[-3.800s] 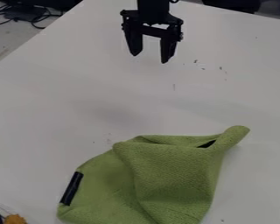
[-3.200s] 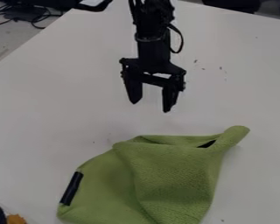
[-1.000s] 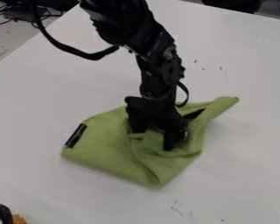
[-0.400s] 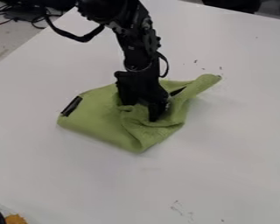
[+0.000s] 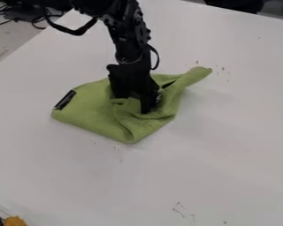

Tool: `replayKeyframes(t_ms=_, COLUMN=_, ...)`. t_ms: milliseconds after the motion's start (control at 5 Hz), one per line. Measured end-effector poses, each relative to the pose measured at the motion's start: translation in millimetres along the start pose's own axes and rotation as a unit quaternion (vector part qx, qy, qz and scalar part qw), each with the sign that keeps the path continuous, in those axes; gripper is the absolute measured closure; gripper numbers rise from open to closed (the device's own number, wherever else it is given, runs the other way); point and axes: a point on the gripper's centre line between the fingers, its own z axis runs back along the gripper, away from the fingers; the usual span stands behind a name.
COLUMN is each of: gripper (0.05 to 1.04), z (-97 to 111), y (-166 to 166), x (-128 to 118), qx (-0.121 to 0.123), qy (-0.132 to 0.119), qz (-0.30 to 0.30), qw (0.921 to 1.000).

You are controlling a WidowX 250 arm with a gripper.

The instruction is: Fold the cloth from bottom right to top left

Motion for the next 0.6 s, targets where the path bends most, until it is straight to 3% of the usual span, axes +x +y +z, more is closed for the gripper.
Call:
replayKeyframes(t_ms=200, gripper=0.083, z=6.8, y=8.9, x=-10.1, qx=0.003, qy=0.003, qz=0.012, qw=0.9999)
replayKeyframes(t_ms=600, gripper=0.085, z=44.4, y=6.4, x=-2.9, qx=0.002, qy=-0.03, qz=0.024, qw=0.9993)
